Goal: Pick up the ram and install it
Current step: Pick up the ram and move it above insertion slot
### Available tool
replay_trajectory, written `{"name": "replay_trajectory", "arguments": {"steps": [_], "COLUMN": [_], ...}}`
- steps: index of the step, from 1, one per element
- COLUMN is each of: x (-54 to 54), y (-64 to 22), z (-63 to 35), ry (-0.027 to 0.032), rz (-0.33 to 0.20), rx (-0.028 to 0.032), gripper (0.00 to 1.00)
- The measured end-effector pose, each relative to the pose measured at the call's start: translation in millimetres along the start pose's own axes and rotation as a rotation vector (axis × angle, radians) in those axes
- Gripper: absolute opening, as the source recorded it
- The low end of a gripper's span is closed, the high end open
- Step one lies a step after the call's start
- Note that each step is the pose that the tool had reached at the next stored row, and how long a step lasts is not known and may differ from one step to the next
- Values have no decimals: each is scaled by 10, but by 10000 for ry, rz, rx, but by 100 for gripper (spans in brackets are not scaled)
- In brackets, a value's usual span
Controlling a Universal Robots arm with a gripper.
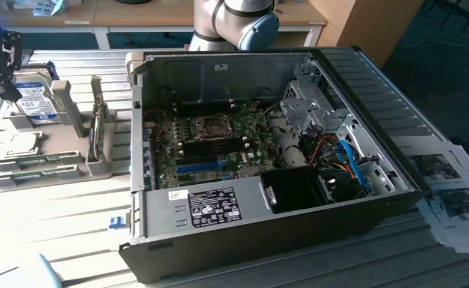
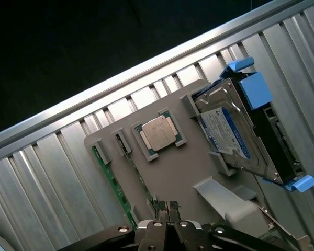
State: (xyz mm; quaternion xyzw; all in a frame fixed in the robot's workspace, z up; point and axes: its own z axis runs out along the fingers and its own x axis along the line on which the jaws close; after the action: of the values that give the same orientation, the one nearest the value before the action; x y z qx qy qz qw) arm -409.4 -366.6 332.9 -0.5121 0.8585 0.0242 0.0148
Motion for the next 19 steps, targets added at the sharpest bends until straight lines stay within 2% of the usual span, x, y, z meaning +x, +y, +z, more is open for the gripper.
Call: {"name": "replay_trajectory", "arguments": {"steps": [11, 19], "x": [0, 0], "y": [0, 0], "z": [0, 0], "ry": [1, 23], "rz": [-71, -916], "rx": [0, -43], "gripper": [10, 10]}}
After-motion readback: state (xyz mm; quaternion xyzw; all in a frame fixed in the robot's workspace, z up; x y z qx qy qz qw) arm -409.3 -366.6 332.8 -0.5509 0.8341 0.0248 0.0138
